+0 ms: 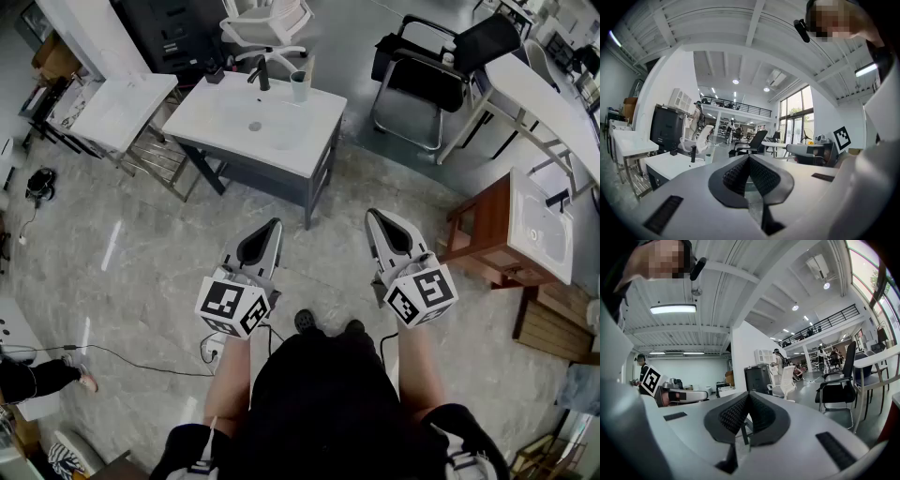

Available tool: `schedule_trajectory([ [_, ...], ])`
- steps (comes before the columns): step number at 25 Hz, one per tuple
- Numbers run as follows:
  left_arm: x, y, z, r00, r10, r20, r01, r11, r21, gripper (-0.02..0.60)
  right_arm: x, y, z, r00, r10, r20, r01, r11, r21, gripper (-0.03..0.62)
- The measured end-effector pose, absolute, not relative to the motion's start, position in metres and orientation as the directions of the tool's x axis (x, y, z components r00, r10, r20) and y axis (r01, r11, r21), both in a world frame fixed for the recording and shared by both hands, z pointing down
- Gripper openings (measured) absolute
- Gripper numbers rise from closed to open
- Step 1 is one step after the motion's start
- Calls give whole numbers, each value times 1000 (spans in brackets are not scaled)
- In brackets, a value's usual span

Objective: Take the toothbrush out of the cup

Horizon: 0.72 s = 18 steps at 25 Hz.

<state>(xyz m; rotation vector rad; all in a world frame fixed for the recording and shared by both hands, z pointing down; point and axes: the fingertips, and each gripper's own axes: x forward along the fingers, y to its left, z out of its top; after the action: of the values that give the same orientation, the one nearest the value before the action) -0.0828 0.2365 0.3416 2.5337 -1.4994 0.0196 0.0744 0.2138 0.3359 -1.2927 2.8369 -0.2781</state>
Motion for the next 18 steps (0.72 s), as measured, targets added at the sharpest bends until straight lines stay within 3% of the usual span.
schedule_trajectory([
  [18, -94, 230, 340, 473, -877, 91, -872, -451, 190, 14, 66, 216, 326, -655, -755, 31, -743, 637, -207, 31],
])
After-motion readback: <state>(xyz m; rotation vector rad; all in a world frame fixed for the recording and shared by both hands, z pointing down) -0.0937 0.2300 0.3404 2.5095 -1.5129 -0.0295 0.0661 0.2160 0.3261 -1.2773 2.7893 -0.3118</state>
